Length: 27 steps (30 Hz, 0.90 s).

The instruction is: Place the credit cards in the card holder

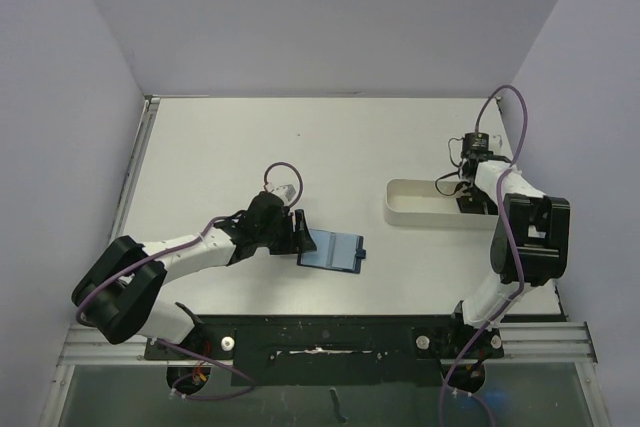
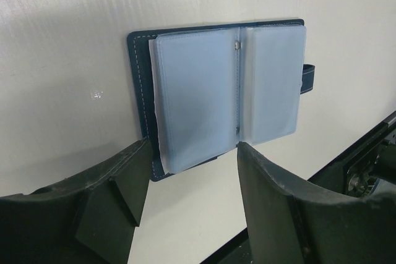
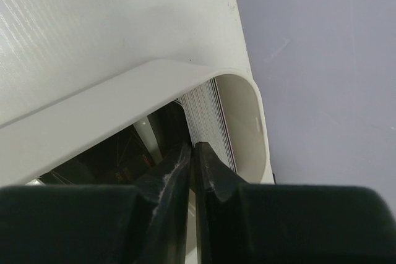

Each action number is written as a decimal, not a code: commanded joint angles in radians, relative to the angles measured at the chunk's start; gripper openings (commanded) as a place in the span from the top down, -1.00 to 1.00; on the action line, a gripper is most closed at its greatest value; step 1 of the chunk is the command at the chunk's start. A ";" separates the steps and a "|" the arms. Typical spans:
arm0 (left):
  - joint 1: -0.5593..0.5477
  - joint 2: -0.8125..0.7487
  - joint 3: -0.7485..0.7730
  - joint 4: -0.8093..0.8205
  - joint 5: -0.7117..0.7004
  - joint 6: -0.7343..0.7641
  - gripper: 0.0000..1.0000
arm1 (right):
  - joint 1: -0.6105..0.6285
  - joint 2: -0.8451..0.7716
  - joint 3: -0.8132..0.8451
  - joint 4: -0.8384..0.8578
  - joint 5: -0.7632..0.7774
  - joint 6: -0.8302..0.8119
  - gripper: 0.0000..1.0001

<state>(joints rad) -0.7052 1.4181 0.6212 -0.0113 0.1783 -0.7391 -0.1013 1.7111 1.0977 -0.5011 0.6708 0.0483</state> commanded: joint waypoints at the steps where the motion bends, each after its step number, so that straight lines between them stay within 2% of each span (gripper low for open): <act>1: -0.004 -0.025 0.000 0.031 -0.006 0.010 -0.12 | 0.000 -0.070 0.018 0.029 0.045 -0.016 0.91; 4: -0.004 -0.032 -0.006 0.037 -0.007 0.010 -0.12 | 0.017 -0.088 0.021 0.015 0.041 -0.015 1.00; 16: -0.002 -0.024 0.002 0.007 -0.020 0.003 -0.13 | 0.149 -0.198 0.099 -0.134 0.010 0.077 1.00; 27: -0.006 0.013 -0.014 0.074 0.057 -0.068 -0.07 | 0.340 -0.405 0.087 -0.222 -0.100 0.178 1.00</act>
<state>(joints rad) -0.7055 1.4368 0.6117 -0.0113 0.1932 -0.7670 0.1711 1.3983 1.1633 -0.6903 0.6182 0.1635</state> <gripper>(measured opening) 0.550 0.022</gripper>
